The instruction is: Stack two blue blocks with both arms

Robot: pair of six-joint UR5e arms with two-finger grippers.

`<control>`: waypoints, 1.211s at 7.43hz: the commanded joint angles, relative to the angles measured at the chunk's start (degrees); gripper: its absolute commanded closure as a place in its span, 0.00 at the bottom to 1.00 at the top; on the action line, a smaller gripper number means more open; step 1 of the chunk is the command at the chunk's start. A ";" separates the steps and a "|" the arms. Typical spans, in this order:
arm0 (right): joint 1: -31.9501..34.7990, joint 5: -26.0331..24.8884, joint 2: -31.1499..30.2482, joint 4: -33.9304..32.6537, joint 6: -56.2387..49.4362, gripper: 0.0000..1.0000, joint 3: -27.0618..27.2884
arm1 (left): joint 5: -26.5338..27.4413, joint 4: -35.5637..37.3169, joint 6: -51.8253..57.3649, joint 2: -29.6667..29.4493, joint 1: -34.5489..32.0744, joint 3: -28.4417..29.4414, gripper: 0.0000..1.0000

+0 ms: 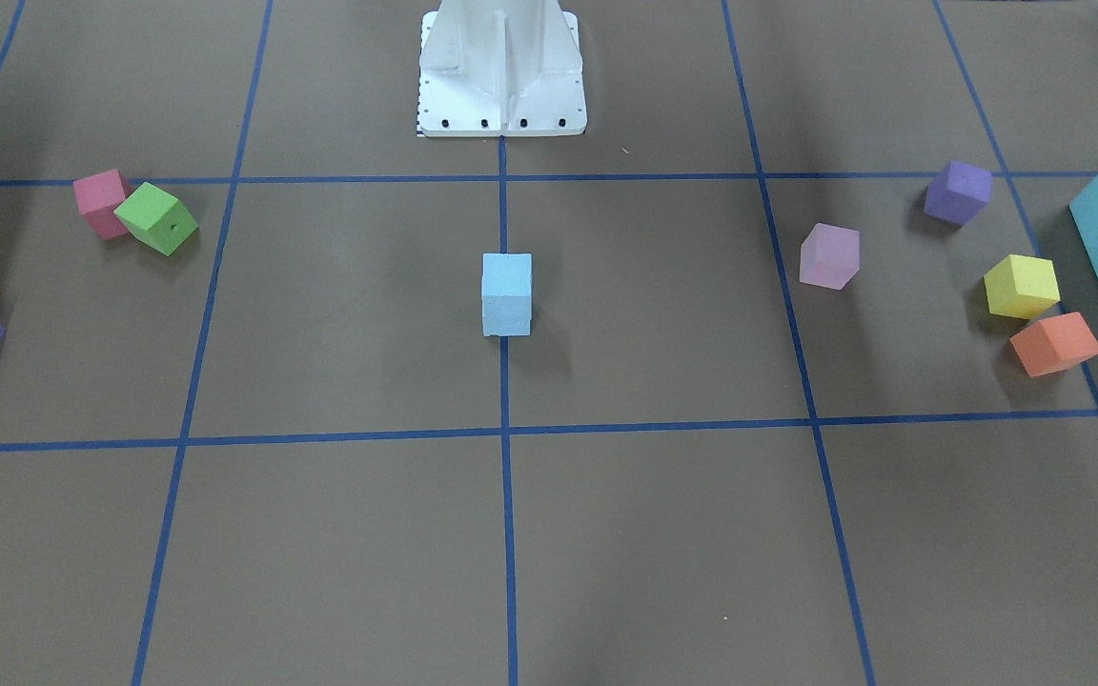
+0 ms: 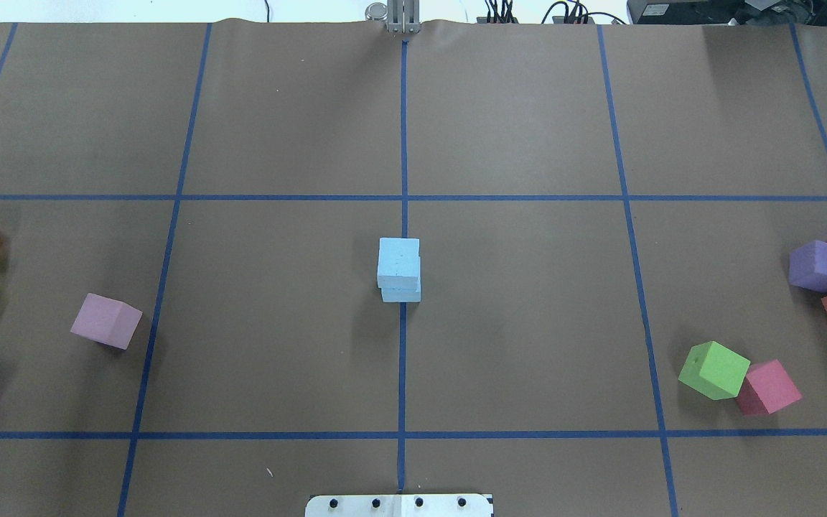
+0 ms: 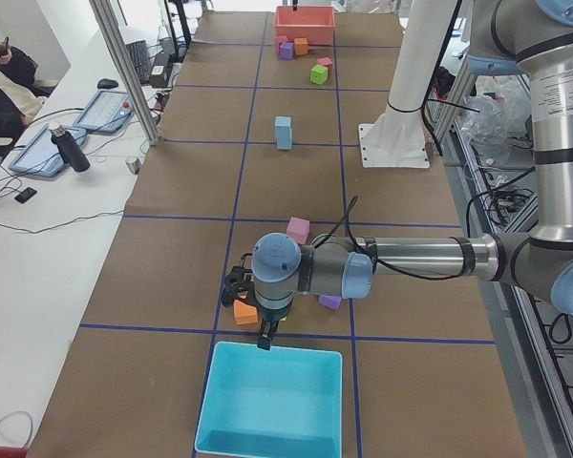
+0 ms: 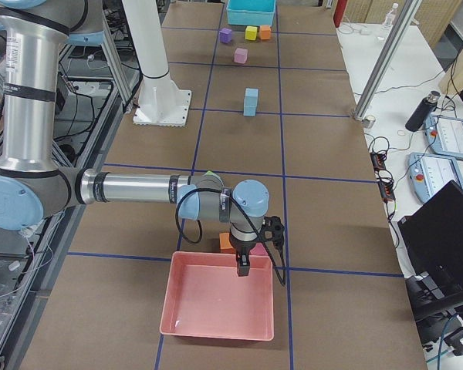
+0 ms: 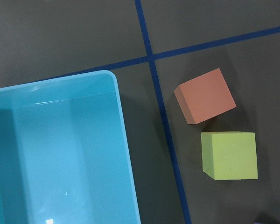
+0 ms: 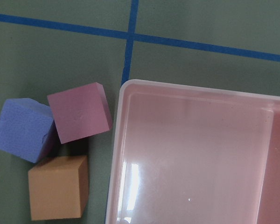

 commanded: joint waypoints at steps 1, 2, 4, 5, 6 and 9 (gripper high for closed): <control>0.00 0.00 0.00 0.00 0.01 0.00 0.02 | 0.07 0.00 -0.02 0.12 -0.09 0.03 0.02; 0.00 0.09 0.00 0.00 0.01 0.00 0.02 | 0.07 0.00 -0.02 0.12 -0.09 0.03 0.02; 0.00 0.09 0.00 0.00 0.01 0.00 0.11 | 0.07 0.00 -0.02 0.12 -0.09 -0.06 0.02; 0.09 0.09 0.00 0.00 0.01 0.00 0.11 | -0.02 0.00 -0.02 0.20 -0.18 -0.32 0.02; 0.00 0.09 0.00 0.00 0.01 0.00 0.11 | -0.11 0.00 -0.02 0.38 -0.18 -0.41 0.02; 0.00 1.48 -0.09 0.00 0.01 0.00 -0.15 | -0.11 0.00 -0.02 0.56 -0.18 -0.50 0.02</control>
